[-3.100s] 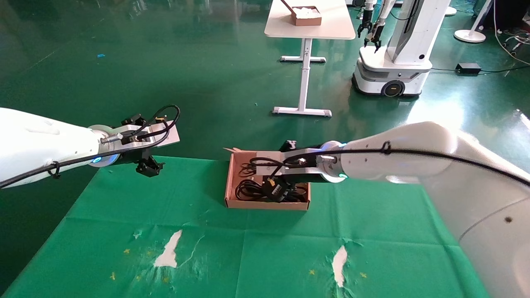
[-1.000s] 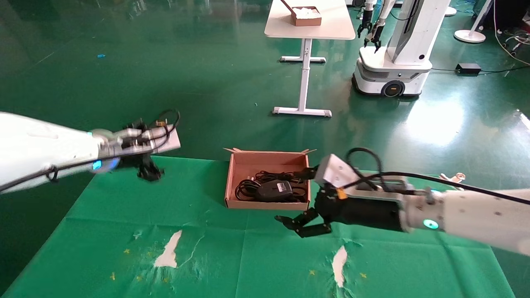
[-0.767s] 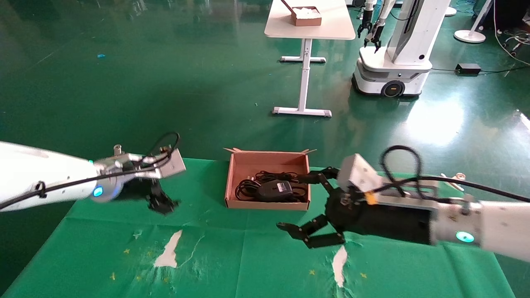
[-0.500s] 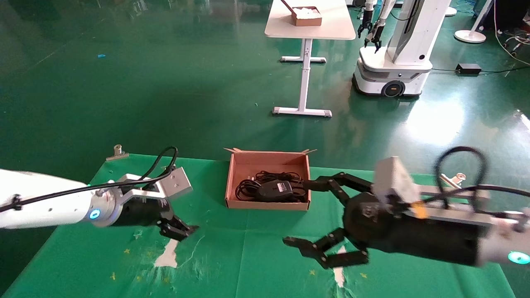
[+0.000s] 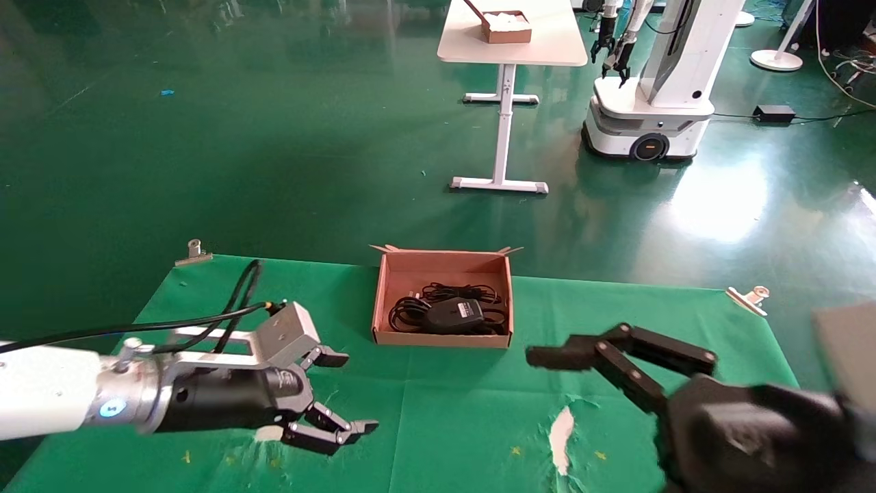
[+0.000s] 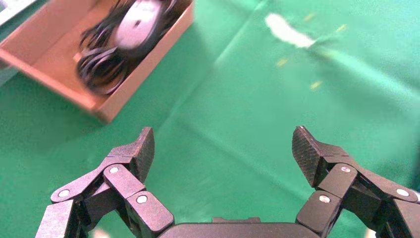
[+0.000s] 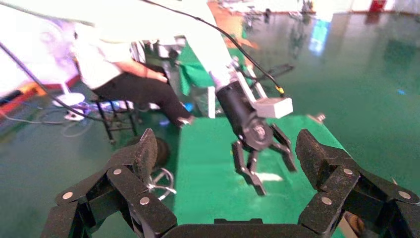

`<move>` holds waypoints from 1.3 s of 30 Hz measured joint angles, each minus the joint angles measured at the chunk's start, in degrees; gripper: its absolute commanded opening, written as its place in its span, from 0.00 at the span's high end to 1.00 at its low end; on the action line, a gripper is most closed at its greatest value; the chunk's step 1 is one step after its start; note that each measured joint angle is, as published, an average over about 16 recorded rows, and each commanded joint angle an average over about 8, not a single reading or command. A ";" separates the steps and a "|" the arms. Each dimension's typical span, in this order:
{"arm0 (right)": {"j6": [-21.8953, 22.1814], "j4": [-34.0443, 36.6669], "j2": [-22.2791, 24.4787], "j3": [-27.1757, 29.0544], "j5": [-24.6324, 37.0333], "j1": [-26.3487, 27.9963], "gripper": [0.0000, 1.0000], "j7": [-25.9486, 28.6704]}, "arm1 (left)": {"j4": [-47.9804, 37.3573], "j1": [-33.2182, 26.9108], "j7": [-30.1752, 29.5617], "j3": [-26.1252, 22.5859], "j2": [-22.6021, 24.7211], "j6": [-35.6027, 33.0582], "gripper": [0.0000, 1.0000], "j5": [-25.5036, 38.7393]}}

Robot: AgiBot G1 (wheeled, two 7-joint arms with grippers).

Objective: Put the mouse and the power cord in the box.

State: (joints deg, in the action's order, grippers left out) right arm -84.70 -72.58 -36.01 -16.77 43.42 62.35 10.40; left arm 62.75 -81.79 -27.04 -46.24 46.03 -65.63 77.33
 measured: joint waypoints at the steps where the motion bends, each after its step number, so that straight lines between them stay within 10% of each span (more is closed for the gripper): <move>1: -0.28 -0.27 0.28 0.20 -0.44 -0.21 0.00 0.09 | 0.40 0.76 0.61 1.13 -0.41 -0.75 0.00 -1.32; 25: -1.01 -0.96 1.05 0.65 -1.68 -0.75 0.00 0.28 | 9.84 18.38 14.70 27.48 -9.99 -18.24 0.00 -32.29; 39: -1.06 -1.01 1.12 0.69 -1.79 -0.81 0.00 0.27 | 11.44 21.38 16.80 31.95 -11.61 -21.21 0.00 -37.64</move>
State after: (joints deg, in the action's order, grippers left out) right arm -85.76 -73.59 -34.90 -16.08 41.63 61.53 10.66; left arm 74.19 -60.42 -10.24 -14.28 34.41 -86.83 39.69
